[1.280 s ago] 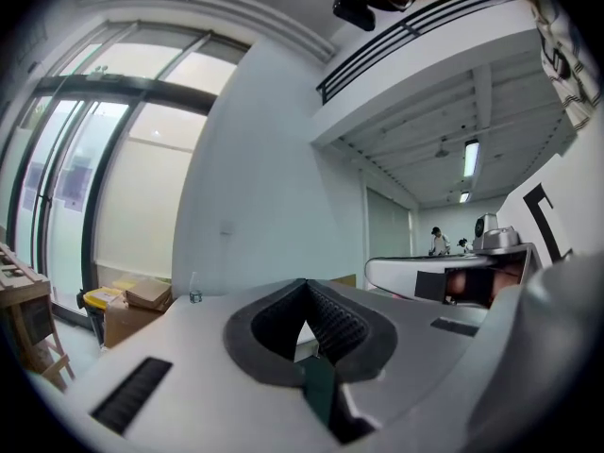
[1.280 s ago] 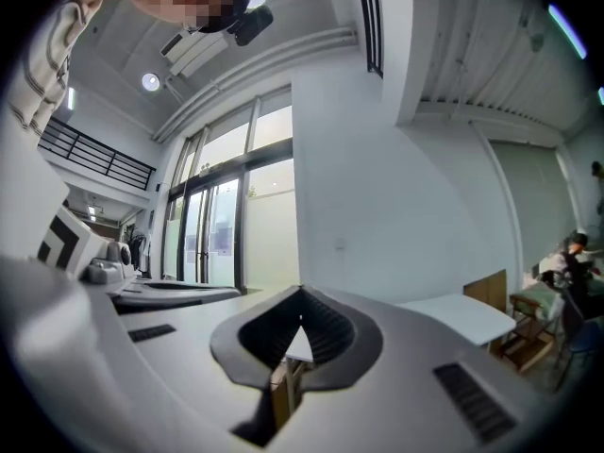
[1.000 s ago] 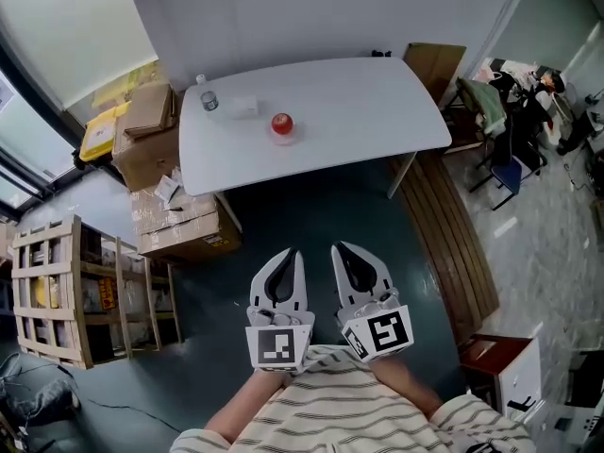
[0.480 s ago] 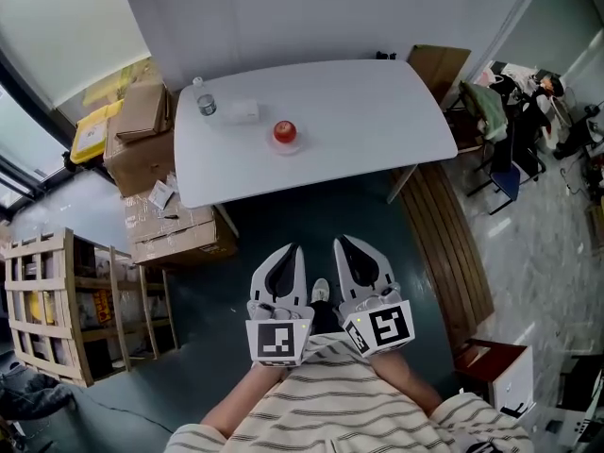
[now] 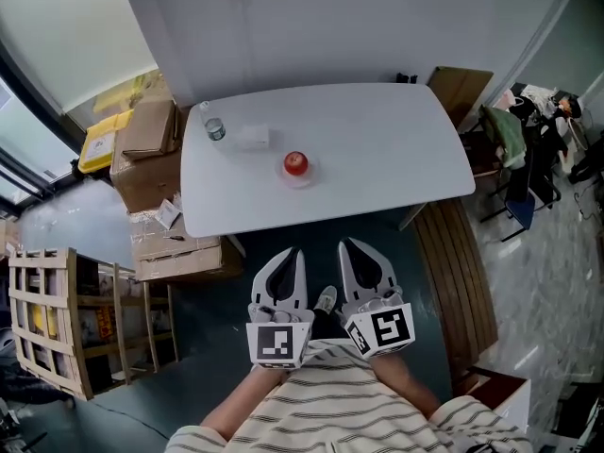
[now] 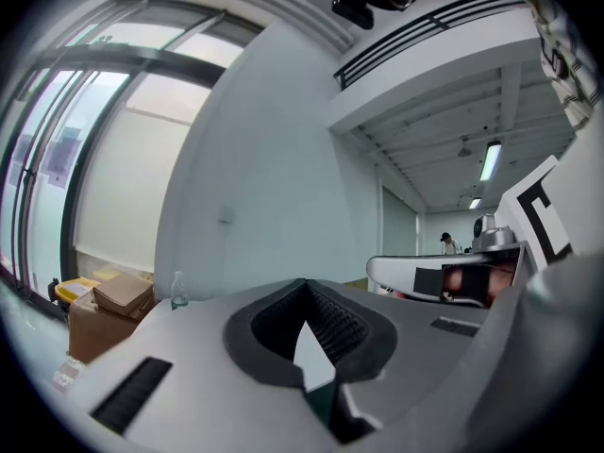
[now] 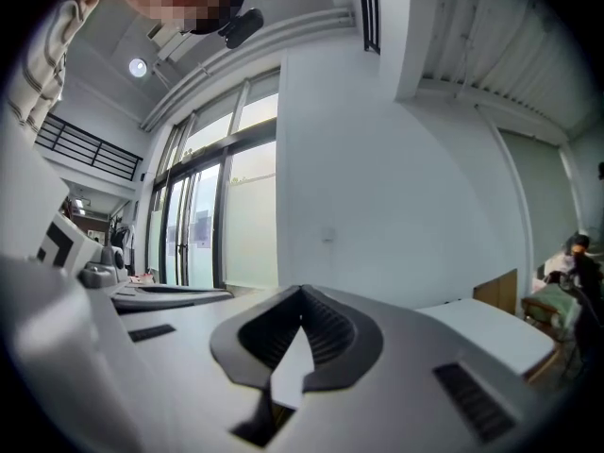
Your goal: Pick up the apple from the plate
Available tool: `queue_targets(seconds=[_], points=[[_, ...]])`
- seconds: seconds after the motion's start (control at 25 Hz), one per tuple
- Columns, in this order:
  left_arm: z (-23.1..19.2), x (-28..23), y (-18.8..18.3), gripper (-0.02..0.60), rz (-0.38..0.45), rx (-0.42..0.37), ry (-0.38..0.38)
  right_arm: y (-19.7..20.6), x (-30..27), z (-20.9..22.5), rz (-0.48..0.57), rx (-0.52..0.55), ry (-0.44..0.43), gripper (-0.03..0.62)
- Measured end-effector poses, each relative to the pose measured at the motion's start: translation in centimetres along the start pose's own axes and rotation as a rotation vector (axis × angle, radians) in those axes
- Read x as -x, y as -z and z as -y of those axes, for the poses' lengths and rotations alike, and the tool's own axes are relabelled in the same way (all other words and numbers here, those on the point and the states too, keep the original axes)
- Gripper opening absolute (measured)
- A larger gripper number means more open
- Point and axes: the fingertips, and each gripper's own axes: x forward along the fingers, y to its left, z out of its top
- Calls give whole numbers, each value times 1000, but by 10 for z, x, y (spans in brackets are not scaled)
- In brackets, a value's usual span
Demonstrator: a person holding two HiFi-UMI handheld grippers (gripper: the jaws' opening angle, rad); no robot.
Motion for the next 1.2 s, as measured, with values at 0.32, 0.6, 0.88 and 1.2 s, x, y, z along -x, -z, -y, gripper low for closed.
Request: queue_targets(seconds=[0.32, 0.6, 0.88, 1.2], points=[[-7, -67, 12, 5, -43, 9, -48, 10, -47, 46, -35, -10, -51, 12], [-7, -115, 19, 5, -64, 16, -84, 14, -77, 81, -45, -19, -99, 12], [-18, -135, 29, 5, -97, 19, -103, 23, -100, 91, -69, -33, -113, 12], [-44, -158, 44, 5, -145, 8, -90, 24, -120, 94, -86, -36, -92, 12]])
